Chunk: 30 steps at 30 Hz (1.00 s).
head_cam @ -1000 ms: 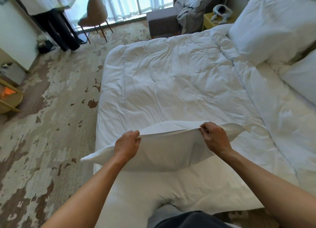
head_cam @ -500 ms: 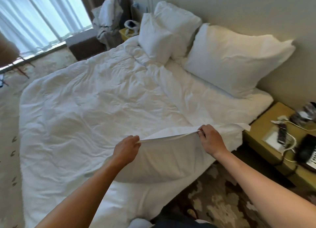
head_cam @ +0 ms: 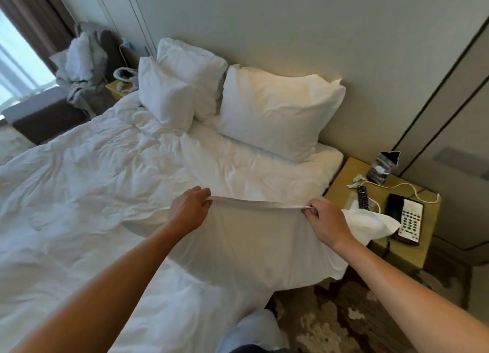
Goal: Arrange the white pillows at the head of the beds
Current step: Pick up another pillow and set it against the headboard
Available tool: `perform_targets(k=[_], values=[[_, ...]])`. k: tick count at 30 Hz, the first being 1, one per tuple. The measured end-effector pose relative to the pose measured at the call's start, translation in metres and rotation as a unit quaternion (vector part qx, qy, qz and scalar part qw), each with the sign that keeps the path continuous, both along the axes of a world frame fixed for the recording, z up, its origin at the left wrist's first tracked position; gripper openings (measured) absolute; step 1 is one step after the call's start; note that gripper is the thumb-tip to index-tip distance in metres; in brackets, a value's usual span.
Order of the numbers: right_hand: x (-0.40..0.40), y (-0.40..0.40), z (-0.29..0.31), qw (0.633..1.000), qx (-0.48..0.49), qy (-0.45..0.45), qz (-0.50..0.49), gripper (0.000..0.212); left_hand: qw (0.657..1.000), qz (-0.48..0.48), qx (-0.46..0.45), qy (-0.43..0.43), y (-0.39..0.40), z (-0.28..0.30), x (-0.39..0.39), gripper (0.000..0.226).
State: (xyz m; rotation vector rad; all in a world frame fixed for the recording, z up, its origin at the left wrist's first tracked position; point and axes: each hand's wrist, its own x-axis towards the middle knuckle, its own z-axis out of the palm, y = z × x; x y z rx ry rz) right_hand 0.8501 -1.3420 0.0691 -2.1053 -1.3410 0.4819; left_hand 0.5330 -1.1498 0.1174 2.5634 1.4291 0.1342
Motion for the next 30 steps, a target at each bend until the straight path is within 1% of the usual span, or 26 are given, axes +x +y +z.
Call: perform_targets(k=[5, 10, 14, 17, 21, 26, 30], values=[[0.042, 0.045, 0.036, 0.998, 0.041, -0.018, -0.040, 0.026, 0.998, -0.037, 0.043, -0.013, 0.063, 0.032, 0.056, 0.021], [0.088, 0.110, 0.055, 0.994, 0.066, -0.040, -0.078, 0.031, 0.993, -0.063, 0.088, -0.037, 0.150, 0.050, 0.118, 0.021], [0.122, 0.166, 0.062, 0.991, 0.060, -0.051, -0.107, 0.025, 0.990, -0.081, 0.095, -0.060, 0.225, 0.051, 0.171, 0.018], [0.146, 0.207, 0.063, 0.990, 0.044, -0.063, -0.120, 0.026, 0.989, -0.096, 0.087, -0.070, 0.279, 0.042, 0.206, 0.017], [0.168, 0.251, 0.049, 0.989, 0.020, -0.057, -0.136, 0.020, 0.990, -0.112, 0.065, -0.059, 0.337, 0.016, 0.245, 0.019], [0.183, 0.286, 0.028, 0.988, -0.029, -0.044, -0.148, 0.019, 0.990, -0.131, 0.033, -0.037, 0.387, -0.023, 0.273, 0.020], [0.191, 0.316, 0.014, 0.987, -0.038, -0.032, -0.152, 0.020, 0.991, -0.130, 0.015, -0.033, 0.420, -0.043, 0.288, 0.021]])
